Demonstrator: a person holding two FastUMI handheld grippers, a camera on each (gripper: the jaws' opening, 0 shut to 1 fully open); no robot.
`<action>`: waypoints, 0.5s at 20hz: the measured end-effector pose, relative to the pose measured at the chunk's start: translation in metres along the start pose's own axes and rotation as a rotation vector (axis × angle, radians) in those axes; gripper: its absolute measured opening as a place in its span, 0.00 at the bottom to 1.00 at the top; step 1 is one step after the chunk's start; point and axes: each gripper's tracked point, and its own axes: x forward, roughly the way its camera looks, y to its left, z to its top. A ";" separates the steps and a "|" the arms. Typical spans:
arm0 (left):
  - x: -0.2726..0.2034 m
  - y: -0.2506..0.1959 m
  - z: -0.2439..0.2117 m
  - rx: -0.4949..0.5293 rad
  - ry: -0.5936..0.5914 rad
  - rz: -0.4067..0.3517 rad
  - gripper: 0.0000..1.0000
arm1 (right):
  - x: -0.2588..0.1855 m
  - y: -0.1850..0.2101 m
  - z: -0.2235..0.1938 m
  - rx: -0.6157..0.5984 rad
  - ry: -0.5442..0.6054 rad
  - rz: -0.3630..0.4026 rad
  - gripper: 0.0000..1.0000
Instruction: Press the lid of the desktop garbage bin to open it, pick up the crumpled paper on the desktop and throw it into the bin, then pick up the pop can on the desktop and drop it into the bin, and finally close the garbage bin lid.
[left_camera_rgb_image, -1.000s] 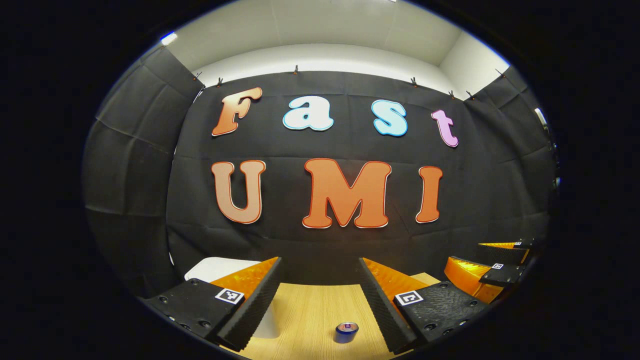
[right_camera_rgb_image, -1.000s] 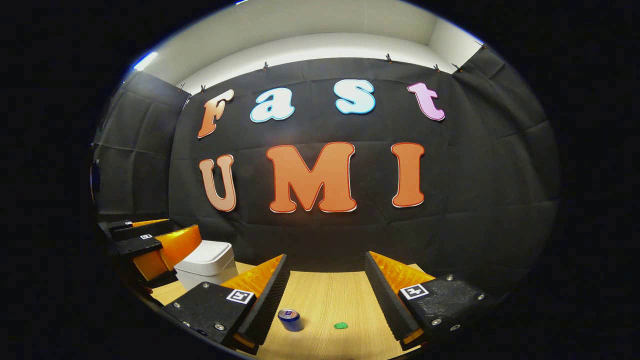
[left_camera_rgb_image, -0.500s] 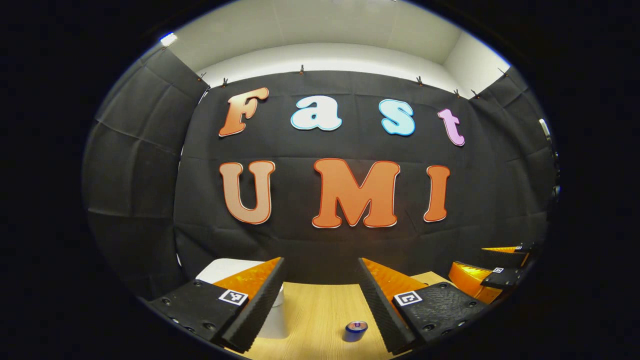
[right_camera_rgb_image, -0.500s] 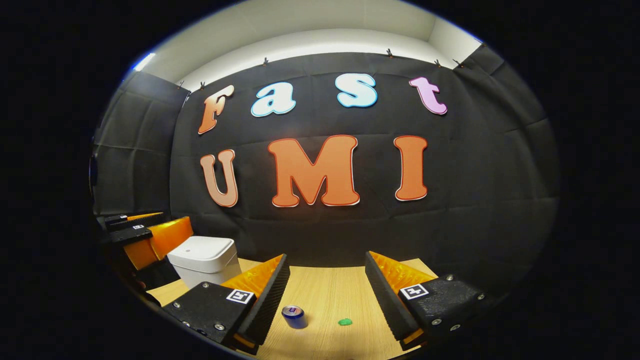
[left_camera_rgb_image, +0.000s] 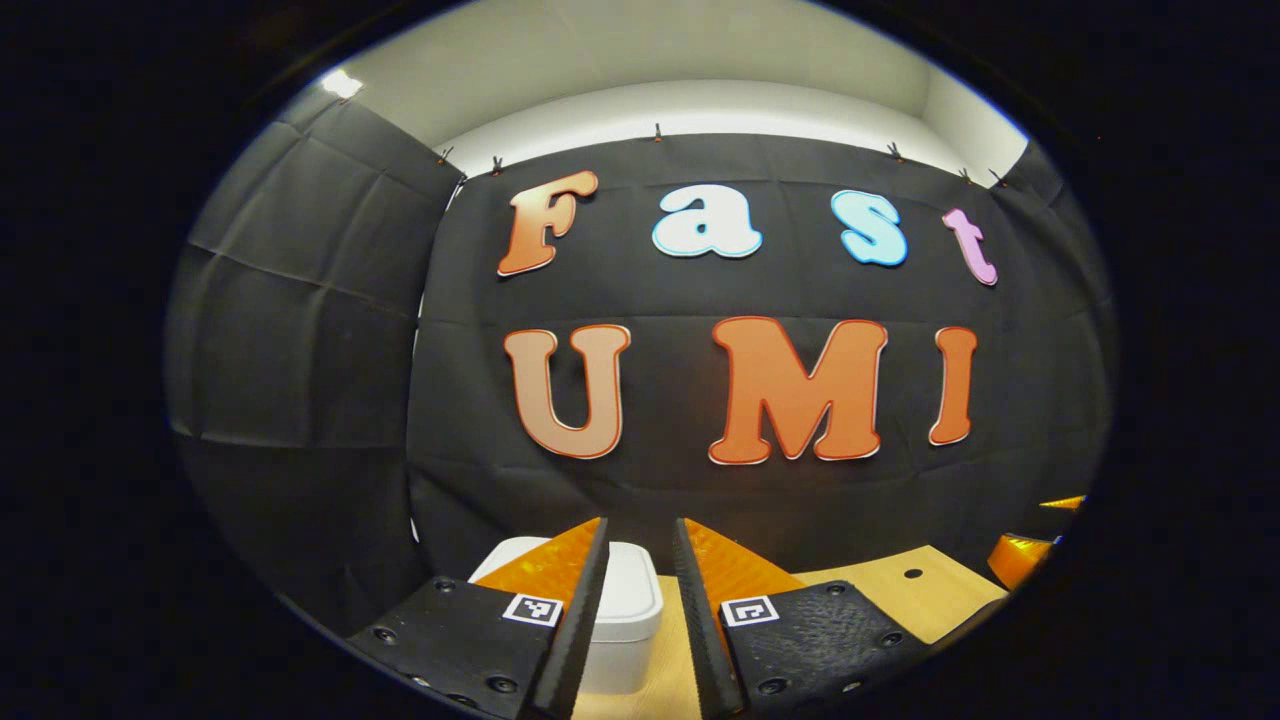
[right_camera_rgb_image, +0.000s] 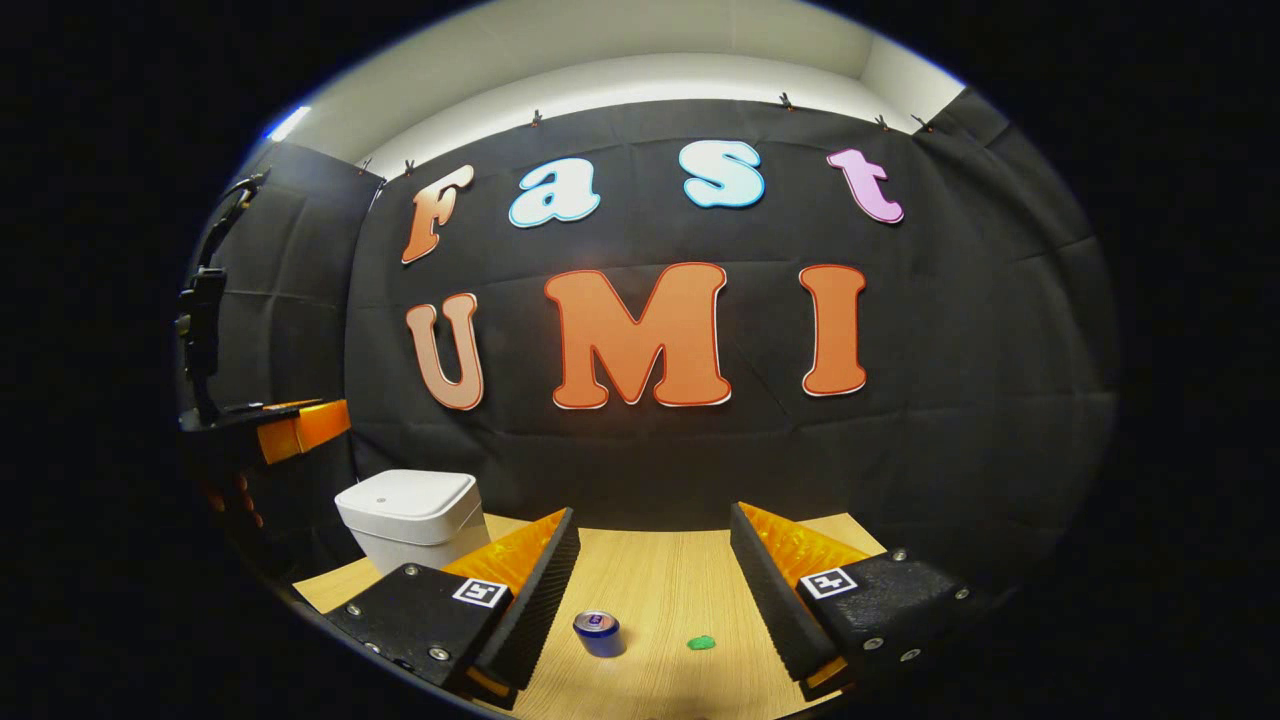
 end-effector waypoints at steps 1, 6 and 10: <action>0.011 0.014 -0.004 -0.010 0.012 0.020 0.44 | 0.001 0.002 0.000 0.002 0.003 0.000 0.91; 0.065 0.064 -0.042 -0.087 0.145 0.054 0.00 | 0.010 0.001 -0.006 0.005 0.016 -0.021 0.91; 0.098 0.064 -0.098 -0.087 0.292 0.025 0.00 | 0.015 -0.003 -0.014 0.000 0.038 -0.041 0.91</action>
